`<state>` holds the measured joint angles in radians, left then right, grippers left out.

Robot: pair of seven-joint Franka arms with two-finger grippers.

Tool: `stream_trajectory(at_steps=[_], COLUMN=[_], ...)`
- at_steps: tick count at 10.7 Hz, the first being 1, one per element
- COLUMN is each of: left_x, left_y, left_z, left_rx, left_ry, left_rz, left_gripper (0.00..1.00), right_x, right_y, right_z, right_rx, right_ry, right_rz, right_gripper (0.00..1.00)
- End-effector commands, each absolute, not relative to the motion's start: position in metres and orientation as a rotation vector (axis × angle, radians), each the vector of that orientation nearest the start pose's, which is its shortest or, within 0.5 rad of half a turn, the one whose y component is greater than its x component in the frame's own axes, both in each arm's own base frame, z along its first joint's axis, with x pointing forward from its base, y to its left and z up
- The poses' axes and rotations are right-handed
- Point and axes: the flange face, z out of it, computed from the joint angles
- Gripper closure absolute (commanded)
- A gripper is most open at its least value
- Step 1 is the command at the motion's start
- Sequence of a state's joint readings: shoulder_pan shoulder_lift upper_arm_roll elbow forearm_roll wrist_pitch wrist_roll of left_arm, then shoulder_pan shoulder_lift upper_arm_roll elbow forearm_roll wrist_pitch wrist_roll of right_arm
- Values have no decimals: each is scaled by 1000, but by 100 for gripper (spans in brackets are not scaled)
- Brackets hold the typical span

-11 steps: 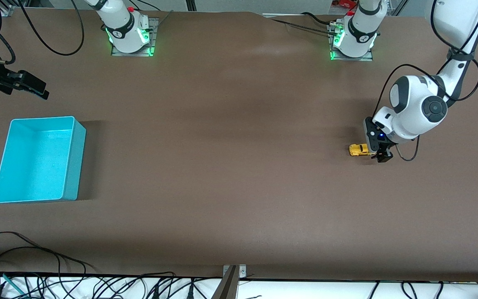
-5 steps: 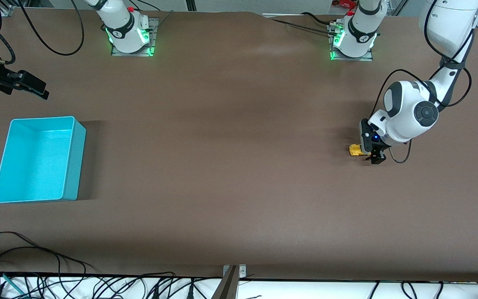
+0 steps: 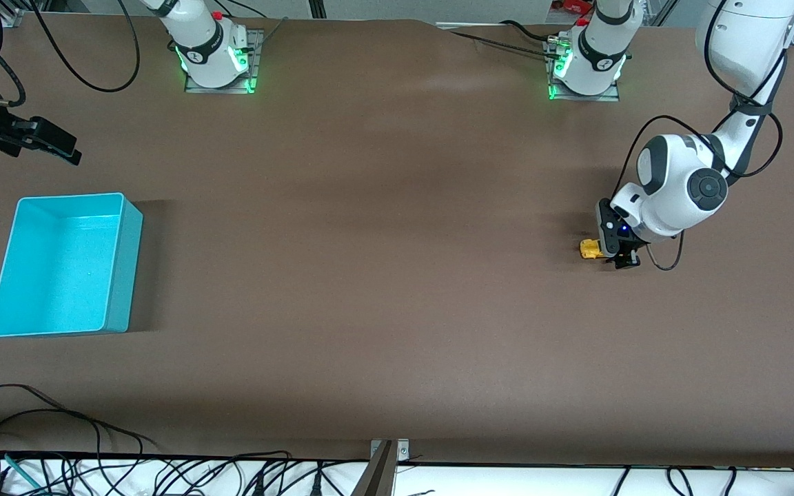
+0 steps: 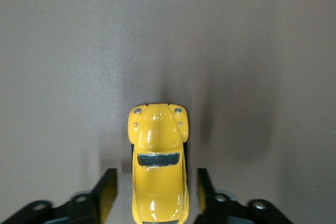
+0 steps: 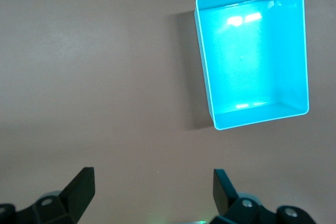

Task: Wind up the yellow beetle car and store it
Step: 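Close the left gripper on the yellow car, pressing it onto the table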

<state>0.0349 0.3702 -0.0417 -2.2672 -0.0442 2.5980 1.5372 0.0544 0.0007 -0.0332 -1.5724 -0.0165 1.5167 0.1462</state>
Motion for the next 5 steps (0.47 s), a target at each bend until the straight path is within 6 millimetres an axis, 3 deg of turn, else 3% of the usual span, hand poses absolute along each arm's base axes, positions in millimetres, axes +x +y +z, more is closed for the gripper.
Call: stream_trajectory(at_steps=[1, 2, 5], left_x=[533, 533, 534], left_y=[-6, -6, -6], left_z=[191, 191, 192], left_rx=[-2322, -2313, -2251], left_ry=[2186, 2194, 2256], left_rz=[-8, -7, -10], left_gripper=[68, 78, 81], right_x=[546, 546, 546], right_y=[11, 11, 11], right_z=[627, 627, 627], right_rx=[-3142, -3142, -3142], right_ry=[198, 198, 198], right_rz=[84, 86, 84], right_gripper=[0, 0, 0])
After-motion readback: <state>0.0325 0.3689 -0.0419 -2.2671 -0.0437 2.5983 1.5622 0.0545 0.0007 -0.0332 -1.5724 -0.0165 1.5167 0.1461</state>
